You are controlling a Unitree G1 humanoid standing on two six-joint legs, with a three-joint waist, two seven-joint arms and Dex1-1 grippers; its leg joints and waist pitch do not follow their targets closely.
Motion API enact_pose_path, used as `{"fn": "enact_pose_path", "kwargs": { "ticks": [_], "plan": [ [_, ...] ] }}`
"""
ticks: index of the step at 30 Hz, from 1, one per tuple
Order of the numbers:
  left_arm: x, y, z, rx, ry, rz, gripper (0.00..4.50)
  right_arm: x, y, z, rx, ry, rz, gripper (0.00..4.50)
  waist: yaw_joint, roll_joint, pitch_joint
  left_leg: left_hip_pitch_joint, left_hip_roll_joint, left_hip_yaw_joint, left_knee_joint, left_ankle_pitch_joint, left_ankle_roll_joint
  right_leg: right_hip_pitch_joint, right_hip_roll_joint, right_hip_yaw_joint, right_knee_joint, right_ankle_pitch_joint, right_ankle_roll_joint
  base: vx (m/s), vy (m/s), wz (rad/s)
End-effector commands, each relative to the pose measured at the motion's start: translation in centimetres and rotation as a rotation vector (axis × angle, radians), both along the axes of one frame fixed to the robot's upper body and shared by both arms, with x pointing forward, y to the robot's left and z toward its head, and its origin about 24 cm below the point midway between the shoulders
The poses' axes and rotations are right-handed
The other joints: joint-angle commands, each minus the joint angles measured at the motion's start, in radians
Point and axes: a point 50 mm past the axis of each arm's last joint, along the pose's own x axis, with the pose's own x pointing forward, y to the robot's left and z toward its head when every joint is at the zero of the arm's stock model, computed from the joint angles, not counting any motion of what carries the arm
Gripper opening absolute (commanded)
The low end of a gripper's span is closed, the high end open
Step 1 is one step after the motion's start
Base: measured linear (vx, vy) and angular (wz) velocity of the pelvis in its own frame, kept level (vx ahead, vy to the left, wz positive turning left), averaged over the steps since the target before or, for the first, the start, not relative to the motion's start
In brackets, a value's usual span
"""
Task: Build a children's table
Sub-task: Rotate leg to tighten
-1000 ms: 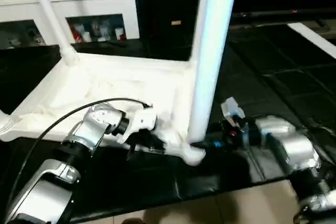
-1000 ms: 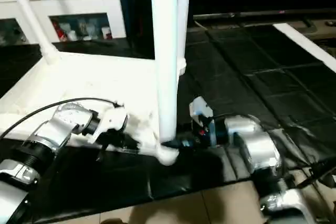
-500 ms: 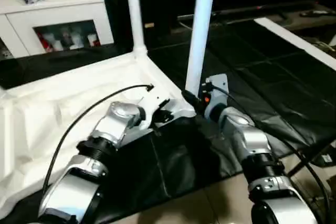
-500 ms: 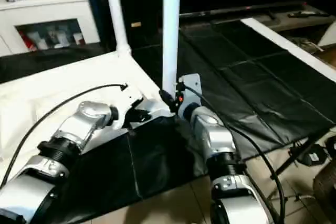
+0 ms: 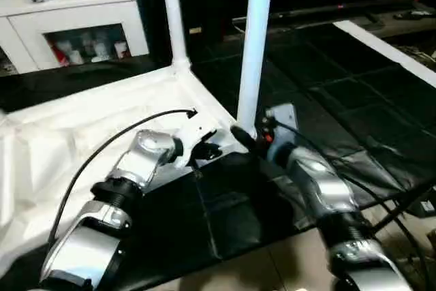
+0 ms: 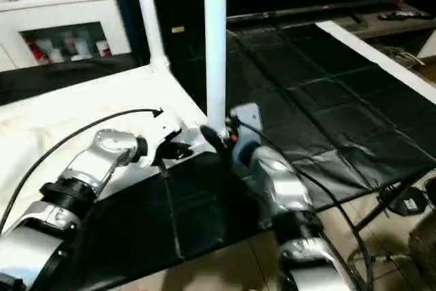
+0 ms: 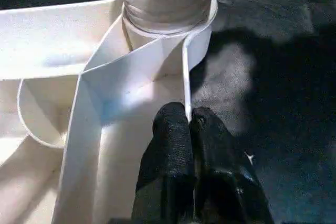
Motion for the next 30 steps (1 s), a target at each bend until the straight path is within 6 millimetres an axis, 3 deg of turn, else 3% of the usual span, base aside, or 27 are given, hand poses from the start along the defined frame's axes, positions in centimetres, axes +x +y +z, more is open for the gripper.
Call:
{"fn": "enact_pose_path", "kwargs": {
  "ticks": [1, 3, 6, 9, 11, 16, 18, 24, 30],
  "plan": [
    [0.1, -0.7, 1.5, -0.016, -0.070, -0.116, 0.00, -1.0, 0.4, -0.4, -0.019, 0.010, 0.126, 4.07, 0.006, 0.006, -0.067, -0.003, 0.019, -0.002, -0.063, -0.183, 0.068, 0.065, -0.060, 0.055, -0.075, -0.235, -0.177, 0.000, 0.000, 0.00],
    [0.0, -0.6, 1.5, -0.013, -0.070, -0.142, 0.00, -1.1, -0.1, -0.3, -0.028, 0.002, 0.143, 4.25, 0.014, 0.003, -0.067, -0.001, 0.020, -0.001, -0.063, -0.194, 0.065, 0.065, -0.062, 0.055, -0.078, -0.260, -0.169, 0.000, 0.000, 0.00],
    [-0.7, 0.5, 1.3, 0.011, -0.025, -0.260, 0.00, -1.7, -2.5, 0.7, -0.048, -0.030, 0.248, 4.42, 0.026, -0.005, -0.067, -0.001, 0.021, 0.000, -0.064, -0.189, 0.069, 0.067, -0.062, 0.056, -0.077, -0.262, -0.163, 0.000, 0.000, 0.00],
    [-1.6, 1.5, 1.2, 0.060, -0.005, -0.411, 0.00, -2.4, -4.0, 1.9, -0.069, -0.011, 0.416, 4.42, 0.039, 0.001, -0.066, -0.001, 0.026, 0.002, -0.060, -0.177, 0.082, 0.062, -0.060, 0.056, -0.071, -0.240, -0.170, 0.000, 0.000, 0.00],
    [-1.9, 1.7, 1.2, 0.053, 0.010, -0.457, 0.00, -2.7, -4.3, 2.3, -0.087, -0.001, 0.483, 4.42, 0.046, -0.001, -0.067, 0.001, 0.027, 0.003, -0.060, -0.184, 0.082, 0.061, -0.061, 0.057, -0.071, -0.244, -0.171, 0.000, 0.000, 0.00],
    [-2.6, 1.7, 1.2, 0.041, 0.035, -0.540, 0.00, -3.2, -4.4, 2.9, -0.091, 0.011, 0.613, 4.42, 0.064, -0.002, -0.068, 0.006, 0.030, 0.004, -0.059, -0.191, 0.066, 0.056, -0.065, 0.058, -0.072, -0.266, -0.178, 0.000, 0.000, 0.00],
    [-3.0, 1.8, 1.2, 0.047, 0.048, -0.591, 0.00, -3.5, -4.2, 2.9, -0.093, 0.028, 0.685, 4.26, 0.067, -0.001, -0.069, 0.002, 0.032, 0.001, -0.061, -0.189, 0.064, 0.058, -0.065, 0.058, -0.066, -0.249, -0.181, 0.000, 0.000, 0.00],
    [-3.4, 1.7, 1.1, 0.052, 0.055, -0.646, 0.00, -3.1, -3.5, 2.6, -0.125, 0.050, 0.744, 3.75, 0.066, -0.003, -0.068, 0.002, 0.029, 0.002, -0.062, -0.204, 0.046, 0.058, -0.064, 0.057, -0.071, -0.285, -0.175, 0.000, 0.000, 0.00],
    [-3.5, 1.7, 0.9, 0.069, 0.055, -0.661, 0.00, -2.8, -3.0, 2.7, -0.123, 0.042, 0.782, 3.33, 0.068, -0.009, -0.070, -0.001, 0.031, 0.002, -0.060, -0.173, 0.053, 0.058, -0.065, 0.058, -0.065, -0.266, -0.172, 0.000, 0.000, 0.00]
  ]
}}
